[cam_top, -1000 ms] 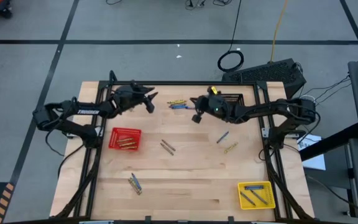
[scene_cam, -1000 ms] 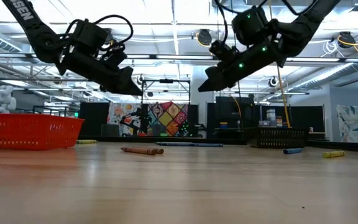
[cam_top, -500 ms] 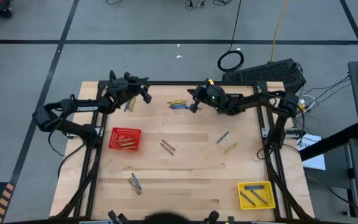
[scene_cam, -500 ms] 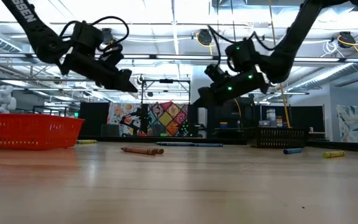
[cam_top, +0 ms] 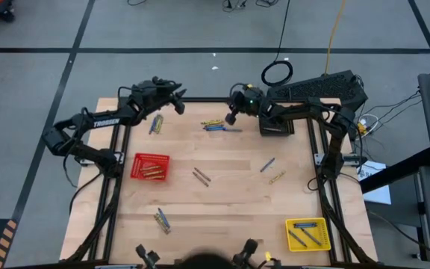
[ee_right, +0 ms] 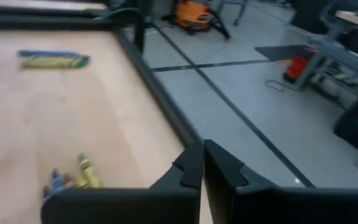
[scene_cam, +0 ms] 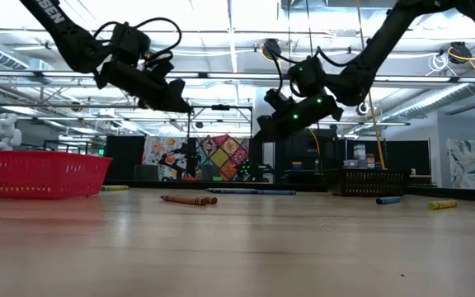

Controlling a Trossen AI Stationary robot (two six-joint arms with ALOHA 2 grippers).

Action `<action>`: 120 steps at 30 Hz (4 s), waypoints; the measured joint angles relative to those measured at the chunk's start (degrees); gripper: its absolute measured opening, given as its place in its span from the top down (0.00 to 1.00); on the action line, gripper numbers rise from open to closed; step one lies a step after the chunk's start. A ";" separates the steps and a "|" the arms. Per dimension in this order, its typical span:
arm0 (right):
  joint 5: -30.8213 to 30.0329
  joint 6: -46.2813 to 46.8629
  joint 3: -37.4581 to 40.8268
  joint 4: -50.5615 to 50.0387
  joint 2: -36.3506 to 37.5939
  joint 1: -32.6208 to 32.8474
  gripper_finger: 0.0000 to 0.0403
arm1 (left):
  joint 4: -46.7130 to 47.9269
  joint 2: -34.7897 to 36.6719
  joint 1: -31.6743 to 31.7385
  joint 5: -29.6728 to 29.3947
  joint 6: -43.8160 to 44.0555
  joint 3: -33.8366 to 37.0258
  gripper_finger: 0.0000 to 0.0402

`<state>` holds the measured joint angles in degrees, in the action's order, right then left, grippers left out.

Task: Sort crayons
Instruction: Put the brown crayon into the black bin

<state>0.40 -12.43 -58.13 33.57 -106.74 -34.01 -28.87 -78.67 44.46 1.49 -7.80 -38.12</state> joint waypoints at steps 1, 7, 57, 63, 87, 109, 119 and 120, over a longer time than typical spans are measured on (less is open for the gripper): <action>1.22 -0.62 0.00 -0.47 0.00 0.33 1.00 | 0.54 0.00 -0.72 0.04 0.14 0.30 0.66; 2.40 -0.96 0.02 -8.44 2.15 5.92 1.00 | 6.07 2.32 -10.29 -0.09 5.58 1.23 0.66; -35.72 17.13 0.04 -42.07 17.81 55.94 1.00 | 22.35 7.06 -78.58 -54.74 38.62 1.28 0.66; -30.81 14.46 0.07 -31.68 10.43 48.20 0.98 | 22.28 7.08 -76.55 -54.68 38.96 1.28 0.66; -7.88 16.13 -6.93 -11.53 -12.61 37.12 0.68 | 21.64 7.08 -76.29 -54.26 39.07 1.25 0.66; -13.73 13.62 -7.13 -27.76 -10.93 36.38 0.83 | 21.88 7.08 -76.29 -54.22 39.03 1.25 0.66; -17.92 13.24 -0.07 -38.34 0.43 35.99 0.99 | 22.04 7.10 -76.36 -52.60 39.03 1.25 0.66; -19.38 13.28 1.76 -40.01 3.37 36.01 0.99 | 22.12 7.10 -76.36 -52.58 39.03 1.25 0.66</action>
<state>-18.99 0.85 -56.37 -6.44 -103.37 2.00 -6.74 -71.57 -31.90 -51.09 31.22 -36.86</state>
